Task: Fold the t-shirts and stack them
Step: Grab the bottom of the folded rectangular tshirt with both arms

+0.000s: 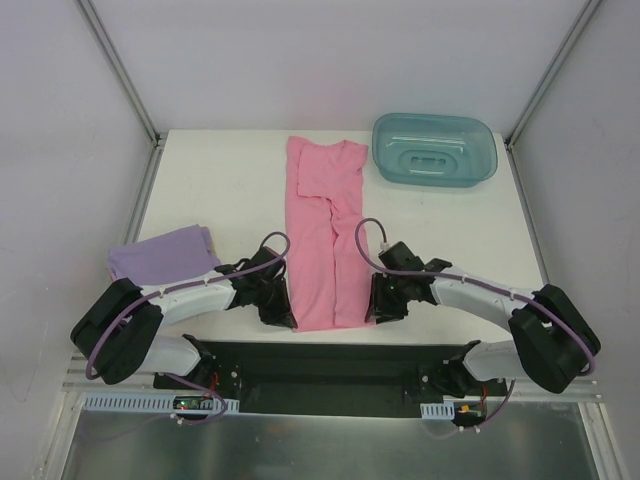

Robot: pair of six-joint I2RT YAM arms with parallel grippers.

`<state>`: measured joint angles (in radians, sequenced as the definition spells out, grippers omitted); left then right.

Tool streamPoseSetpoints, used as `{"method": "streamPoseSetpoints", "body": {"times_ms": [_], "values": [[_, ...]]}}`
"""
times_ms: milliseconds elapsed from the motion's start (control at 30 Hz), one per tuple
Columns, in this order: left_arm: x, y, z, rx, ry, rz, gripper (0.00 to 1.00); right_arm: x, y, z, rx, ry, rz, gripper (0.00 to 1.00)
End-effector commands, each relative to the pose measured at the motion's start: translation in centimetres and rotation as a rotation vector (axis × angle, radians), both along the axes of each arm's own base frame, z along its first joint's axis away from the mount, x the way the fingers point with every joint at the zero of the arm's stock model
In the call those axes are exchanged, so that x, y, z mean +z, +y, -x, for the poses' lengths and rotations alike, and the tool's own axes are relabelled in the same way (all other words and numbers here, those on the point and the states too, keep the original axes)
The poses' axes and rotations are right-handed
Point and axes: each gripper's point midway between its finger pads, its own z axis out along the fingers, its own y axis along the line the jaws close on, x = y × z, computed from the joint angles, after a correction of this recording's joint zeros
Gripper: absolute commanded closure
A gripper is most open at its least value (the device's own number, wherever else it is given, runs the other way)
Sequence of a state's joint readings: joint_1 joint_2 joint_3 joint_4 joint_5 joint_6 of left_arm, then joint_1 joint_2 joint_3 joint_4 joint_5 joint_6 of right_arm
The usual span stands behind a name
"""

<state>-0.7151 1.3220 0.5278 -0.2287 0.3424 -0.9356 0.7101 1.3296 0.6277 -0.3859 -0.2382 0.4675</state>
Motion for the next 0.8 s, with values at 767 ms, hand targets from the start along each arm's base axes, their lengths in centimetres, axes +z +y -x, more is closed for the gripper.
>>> {"method": "streamPoseSetpoints", "body": {"times_ms": [767], "values": [[4.7,-0.8,2.5,-0.024,-0.131,0.167,1.00,3.8,-0.2,3.7,0.085,-0.107,-0.023,0.99]]}}
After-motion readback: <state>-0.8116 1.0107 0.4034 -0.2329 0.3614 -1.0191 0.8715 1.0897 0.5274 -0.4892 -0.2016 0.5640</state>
